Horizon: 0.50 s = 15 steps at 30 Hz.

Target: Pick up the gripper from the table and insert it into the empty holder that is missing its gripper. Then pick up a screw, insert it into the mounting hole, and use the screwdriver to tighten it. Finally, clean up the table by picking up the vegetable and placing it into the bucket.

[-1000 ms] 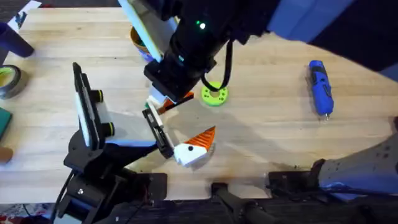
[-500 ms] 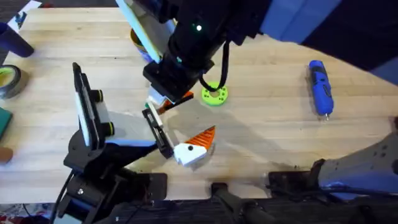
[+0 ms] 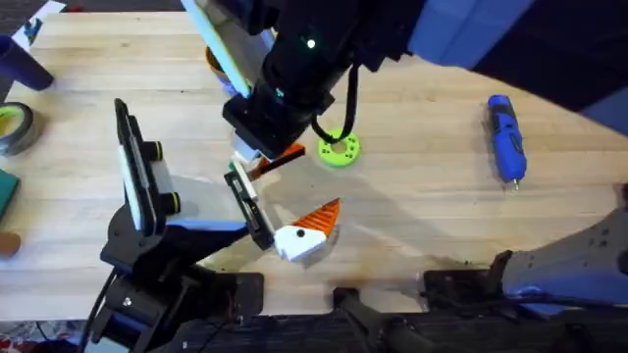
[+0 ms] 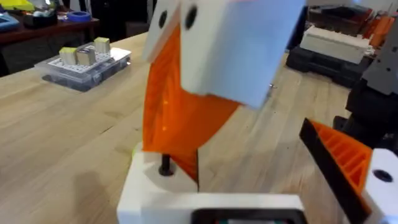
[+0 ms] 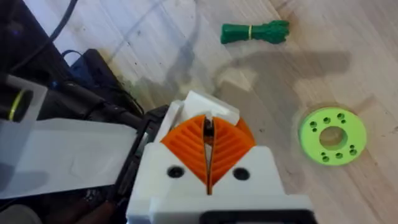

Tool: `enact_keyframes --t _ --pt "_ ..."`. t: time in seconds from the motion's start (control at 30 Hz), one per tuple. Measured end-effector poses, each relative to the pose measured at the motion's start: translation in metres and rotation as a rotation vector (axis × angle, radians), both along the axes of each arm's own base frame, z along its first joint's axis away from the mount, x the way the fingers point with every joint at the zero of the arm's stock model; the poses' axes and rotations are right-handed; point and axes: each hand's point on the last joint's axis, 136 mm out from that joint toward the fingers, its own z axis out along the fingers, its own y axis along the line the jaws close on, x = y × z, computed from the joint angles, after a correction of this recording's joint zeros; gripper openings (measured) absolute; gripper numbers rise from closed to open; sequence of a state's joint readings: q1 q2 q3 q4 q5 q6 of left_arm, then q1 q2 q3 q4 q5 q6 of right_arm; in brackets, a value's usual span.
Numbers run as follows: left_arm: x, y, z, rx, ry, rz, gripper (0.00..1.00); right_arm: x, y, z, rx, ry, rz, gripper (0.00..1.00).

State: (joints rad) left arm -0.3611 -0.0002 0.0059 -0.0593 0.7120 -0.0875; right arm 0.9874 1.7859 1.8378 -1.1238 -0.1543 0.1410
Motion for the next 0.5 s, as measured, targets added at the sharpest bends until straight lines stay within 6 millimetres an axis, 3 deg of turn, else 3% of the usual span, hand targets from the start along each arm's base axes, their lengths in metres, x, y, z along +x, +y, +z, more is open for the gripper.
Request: enact_keyframes --t 0.5 --pt "-0.0001 0.0000 0.0000 -0.001 0.002 0.000 0.995 0.0041 0.0069 -0.0023 0.011 -0.008 0.001 0.006"
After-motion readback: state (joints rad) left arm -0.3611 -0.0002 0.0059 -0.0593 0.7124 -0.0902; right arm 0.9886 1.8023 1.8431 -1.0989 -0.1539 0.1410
